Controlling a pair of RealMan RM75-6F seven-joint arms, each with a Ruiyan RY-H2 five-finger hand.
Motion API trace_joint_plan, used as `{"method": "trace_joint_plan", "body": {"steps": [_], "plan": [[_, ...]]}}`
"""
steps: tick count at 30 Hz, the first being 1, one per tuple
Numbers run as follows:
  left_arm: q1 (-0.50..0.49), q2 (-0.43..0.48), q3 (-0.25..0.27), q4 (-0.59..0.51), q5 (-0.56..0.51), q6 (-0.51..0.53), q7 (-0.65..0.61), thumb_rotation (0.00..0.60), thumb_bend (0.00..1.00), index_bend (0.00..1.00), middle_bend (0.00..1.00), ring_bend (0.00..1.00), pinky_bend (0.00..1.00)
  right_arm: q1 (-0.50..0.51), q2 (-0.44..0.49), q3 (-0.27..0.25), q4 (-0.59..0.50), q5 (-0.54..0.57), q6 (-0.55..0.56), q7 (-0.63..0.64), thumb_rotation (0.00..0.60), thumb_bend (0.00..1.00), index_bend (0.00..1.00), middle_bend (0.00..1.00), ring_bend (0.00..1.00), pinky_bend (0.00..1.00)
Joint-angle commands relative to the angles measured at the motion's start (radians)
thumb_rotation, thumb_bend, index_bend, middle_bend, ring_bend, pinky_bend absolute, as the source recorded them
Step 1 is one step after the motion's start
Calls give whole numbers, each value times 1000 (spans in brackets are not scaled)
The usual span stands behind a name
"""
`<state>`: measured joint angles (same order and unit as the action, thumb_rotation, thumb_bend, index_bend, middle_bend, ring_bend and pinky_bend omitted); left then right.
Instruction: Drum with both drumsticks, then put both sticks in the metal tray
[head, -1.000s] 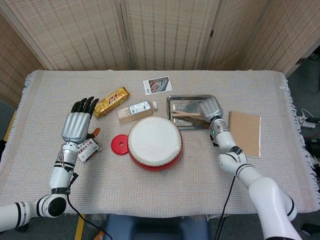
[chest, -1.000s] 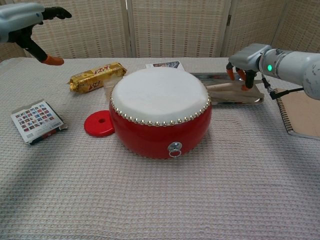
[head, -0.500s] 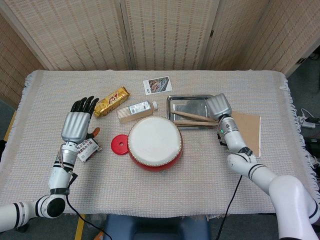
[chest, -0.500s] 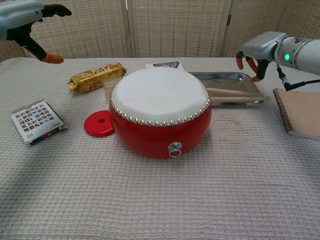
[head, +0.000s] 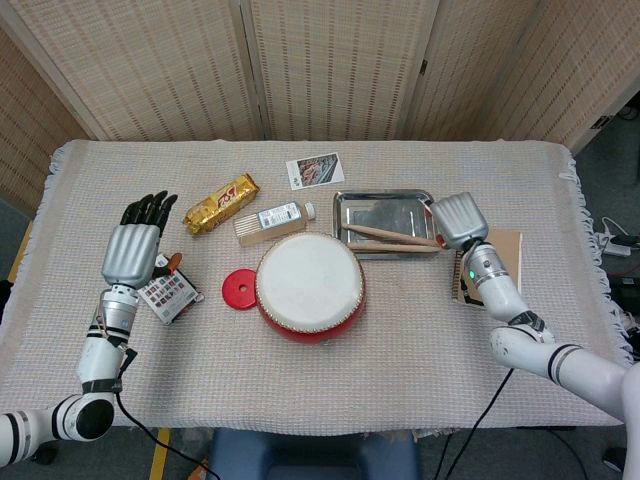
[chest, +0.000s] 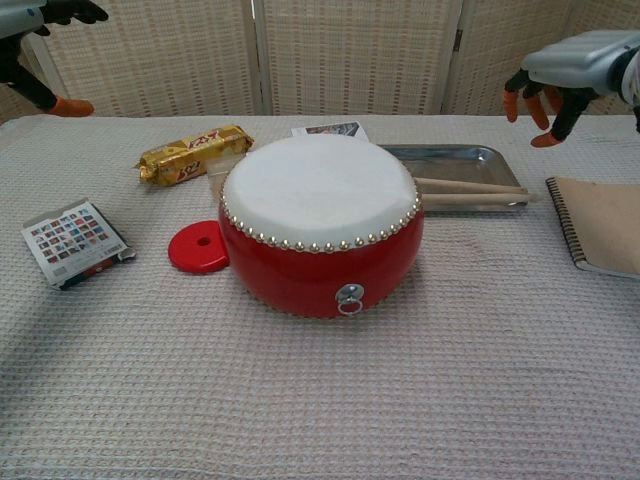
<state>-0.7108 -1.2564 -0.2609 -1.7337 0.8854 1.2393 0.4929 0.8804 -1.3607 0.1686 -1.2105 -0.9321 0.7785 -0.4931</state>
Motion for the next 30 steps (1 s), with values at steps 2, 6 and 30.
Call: {"method": "trace_joint_plan", "body": {"steps": [2, 6, 30], "plan": [[58, 35, 8, -18, 32, 37, -73, 600, 344, 0, 0, 0, 94, -176, 232, -25, -305, -137, 175, 178, 600, 210, 377, 519, 437, 556], [112, 59, 33, -28, 77, 81, -111, 600, 344, 0, 0, 0, 94, -275, 304, -54, -389, -223, 276, 281, 600, 210, 242, 387, 258, 376], [440, 73, 233, -46, 372, 339, -209, 600, 343, 0, 0, 0, 94, -675, 284, -182, -391, -569, 774, 483, 600, 210, 0, 114, 29, 200]]}}
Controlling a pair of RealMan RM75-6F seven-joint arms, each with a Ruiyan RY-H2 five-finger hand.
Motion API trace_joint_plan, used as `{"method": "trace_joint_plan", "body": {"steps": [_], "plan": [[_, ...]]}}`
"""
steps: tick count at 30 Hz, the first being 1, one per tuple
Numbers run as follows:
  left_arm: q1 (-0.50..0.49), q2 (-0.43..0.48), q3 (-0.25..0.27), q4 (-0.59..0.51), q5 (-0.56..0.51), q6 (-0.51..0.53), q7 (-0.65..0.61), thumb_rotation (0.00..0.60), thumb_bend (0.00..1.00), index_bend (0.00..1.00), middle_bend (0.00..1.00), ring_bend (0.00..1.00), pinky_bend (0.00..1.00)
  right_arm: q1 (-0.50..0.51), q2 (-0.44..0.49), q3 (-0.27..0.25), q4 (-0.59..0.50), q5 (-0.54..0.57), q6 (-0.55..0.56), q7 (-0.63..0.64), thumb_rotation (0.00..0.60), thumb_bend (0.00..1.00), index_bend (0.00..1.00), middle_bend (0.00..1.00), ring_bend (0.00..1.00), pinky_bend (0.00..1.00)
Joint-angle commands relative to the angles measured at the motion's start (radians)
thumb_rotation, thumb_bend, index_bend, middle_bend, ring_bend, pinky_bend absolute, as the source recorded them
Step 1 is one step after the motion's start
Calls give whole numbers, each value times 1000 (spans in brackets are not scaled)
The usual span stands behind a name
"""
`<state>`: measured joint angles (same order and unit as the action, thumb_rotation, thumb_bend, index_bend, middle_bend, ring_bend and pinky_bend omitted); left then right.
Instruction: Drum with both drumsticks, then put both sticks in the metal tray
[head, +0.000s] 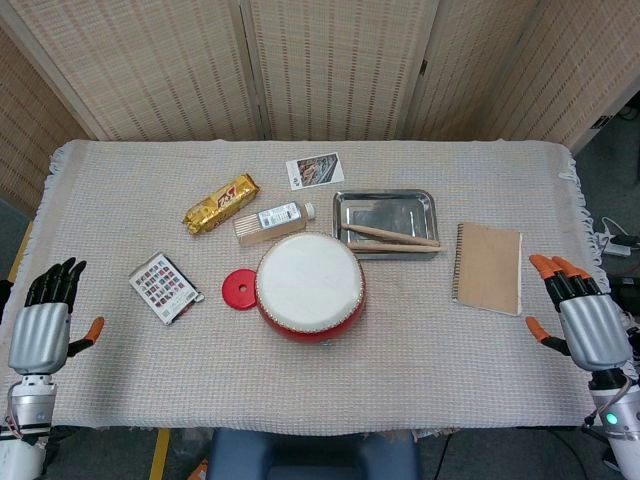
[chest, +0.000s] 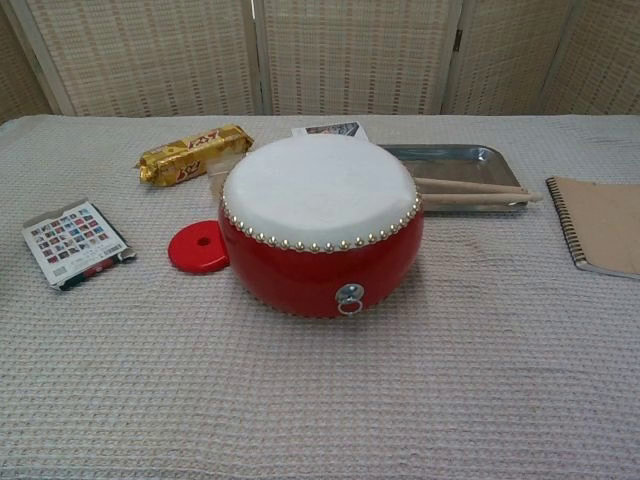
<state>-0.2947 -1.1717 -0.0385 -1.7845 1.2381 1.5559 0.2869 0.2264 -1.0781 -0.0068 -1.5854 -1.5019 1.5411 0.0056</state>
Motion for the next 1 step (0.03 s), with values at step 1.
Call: {"method": "trace_joint_plan", "body": {"steps": [1], "plan": [[34, -12, 15, 6, 28, 28, -4, 600, 342, 0, 0, 0, 94, -30, 4, -6, -24, 6, 12, -22, 600, 210, 0, 114, 29, 200]]}}
